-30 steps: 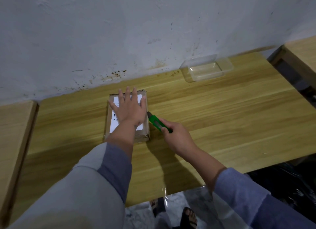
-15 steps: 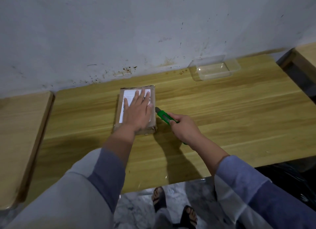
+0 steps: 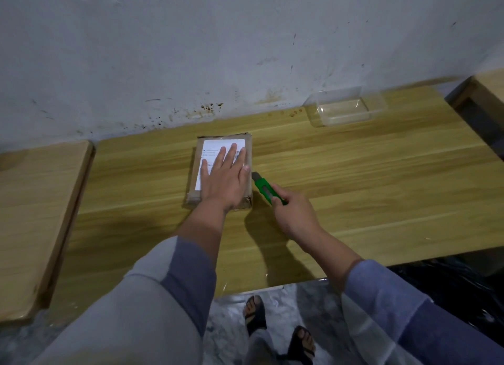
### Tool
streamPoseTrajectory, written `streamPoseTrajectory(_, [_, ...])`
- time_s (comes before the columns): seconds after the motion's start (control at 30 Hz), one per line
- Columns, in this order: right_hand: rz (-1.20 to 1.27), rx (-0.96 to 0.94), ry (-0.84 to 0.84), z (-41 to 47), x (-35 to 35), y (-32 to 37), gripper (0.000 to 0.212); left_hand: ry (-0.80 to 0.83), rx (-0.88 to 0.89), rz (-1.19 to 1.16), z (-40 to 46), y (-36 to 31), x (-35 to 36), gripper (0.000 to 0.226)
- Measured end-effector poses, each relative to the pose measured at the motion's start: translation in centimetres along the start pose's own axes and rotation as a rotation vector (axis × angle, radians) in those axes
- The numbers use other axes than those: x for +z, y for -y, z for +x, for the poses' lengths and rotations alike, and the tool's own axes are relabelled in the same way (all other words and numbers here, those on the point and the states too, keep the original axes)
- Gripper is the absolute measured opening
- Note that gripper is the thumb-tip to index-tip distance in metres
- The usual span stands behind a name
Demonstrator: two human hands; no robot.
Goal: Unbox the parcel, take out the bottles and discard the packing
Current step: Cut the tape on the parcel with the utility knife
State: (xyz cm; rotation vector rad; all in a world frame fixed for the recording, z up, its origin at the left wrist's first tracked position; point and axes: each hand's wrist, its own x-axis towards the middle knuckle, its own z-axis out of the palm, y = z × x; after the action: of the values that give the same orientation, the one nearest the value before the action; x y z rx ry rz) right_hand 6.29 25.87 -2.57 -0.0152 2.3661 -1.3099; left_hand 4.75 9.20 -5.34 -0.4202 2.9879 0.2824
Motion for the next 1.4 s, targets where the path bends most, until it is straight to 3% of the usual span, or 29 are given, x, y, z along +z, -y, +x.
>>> streamPoseTrajectory(0.4, [-0.011, -0.038, 0.024, -2.0, 0.8, -1.6, 0.038, 0.008, -0.039, -0.010, 0.4, -0.3, -0.2, 0.051])
streamPoseTrajectory(0.63, [0.046, 0.076, 0.037, -1.2, -2.6, -1.8, 0.038, 0.021, -0.050, -0.029, 0.6, -0.5, -0.4, 0.051])
streamPoseTrajectory(0.8, [0.057, 0.018, 0.097, -0.1, -4.2, 0.8, 0.040, 0.018, 0.009, -0.103, -0.3, 0.0, -1.0, 0.053])
streamPoseTrajectory(0.93, [-0.005, -0.043, 0.177, 0.6, -3.6, 2.7, 0.029, 0.010, 0.110, -0.067, -2.2, 3.9, -1.9, 0.073])
streamPoseTrajectory(1.1, [-0.061, -0.039, 0.219, 2.0, -1.4, 3.8, 0.023, 0.040, 0.078, 0.013, -3.6, 8.3, -1.7, 0.109])
streamPoseTrajectory(1.23, [-0.216, -0.050, 0.185, 3.1, -0.1, 4.2, 0.021, -0.001, 0.032, -0.058, -2.8, 7.3, -0.9, 0.112])
streamPoseTrajectory(1.4, [-0.626, -0.250, 0.030, 4.0, -0.9, 5.2, 0.033, -0.044, -0.018, -0.202, -1.3, 5.7, -0.4, 0.112])
